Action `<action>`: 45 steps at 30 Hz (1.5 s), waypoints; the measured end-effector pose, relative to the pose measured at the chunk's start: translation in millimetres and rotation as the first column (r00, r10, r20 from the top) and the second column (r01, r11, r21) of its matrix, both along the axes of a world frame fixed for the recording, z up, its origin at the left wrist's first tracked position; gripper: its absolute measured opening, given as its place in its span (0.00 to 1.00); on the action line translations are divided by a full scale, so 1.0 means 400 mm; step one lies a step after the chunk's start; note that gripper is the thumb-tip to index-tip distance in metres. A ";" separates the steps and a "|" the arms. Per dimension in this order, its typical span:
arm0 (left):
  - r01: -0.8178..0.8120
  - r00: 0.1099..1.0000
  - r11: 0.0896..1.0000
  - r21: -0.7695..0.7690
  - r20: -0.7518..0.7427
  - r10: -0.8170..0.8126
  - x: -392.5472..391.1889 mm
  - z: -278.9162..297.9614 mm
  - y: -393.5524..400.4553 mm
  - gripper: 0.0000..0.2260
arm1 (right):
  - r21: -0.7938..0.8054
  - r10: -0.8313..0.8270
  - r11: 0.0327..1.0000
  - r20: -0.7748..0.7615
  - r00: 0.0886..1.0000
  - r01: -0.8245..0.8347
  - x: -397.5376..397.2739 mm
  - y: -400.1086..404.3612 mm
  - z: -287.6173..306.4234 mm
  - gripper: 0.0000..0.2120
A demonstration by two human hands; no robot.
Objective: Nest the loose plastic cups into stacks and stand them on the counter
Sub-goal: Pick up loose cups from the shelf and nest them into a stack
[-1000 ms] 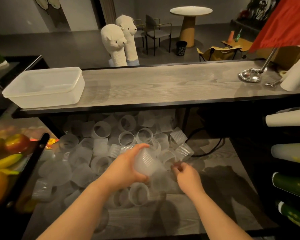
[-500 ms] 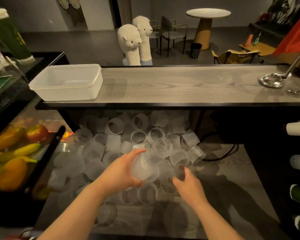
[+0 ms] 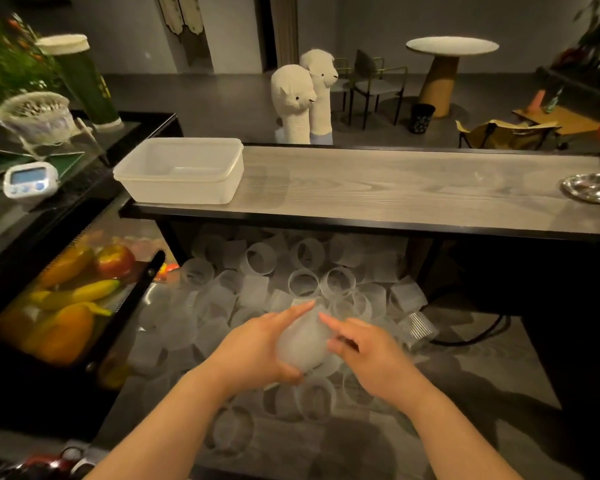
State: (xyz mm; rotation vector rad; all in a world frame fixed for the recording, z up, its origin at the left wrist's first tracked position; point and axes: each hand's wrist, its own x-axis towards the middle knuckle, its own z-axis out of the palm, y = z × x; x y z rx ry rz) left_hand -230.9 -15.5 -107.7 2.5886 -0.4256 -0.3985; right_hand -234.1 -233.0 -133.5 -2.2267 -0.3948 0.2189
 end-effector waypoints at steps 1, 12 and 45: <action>0.000 1.000 1.000 0.014 0.006 0.000 0.000 0.002 0.000 0.47 | -0.010 0.060 0.998 0.003 0.998 -0.060 -0.001 0.013 0.001 0.22; -0.170 0.985 0.985 -0.012 -0.012 0.170 0.027 -0.008 0.051 0.45 | -0.433 -0.515 0.794 -0.108 0.850 0.426 0.100 -0.145 -0.118 0.22; 0.050 0.995 0.988 -0.143 -0.076 -0.061 0.050 0.007 -0.025 0.49 | 0.050 -0.205 0.973 -0.265 0.942 0.226 0.132 -0.046 -0.020 0.16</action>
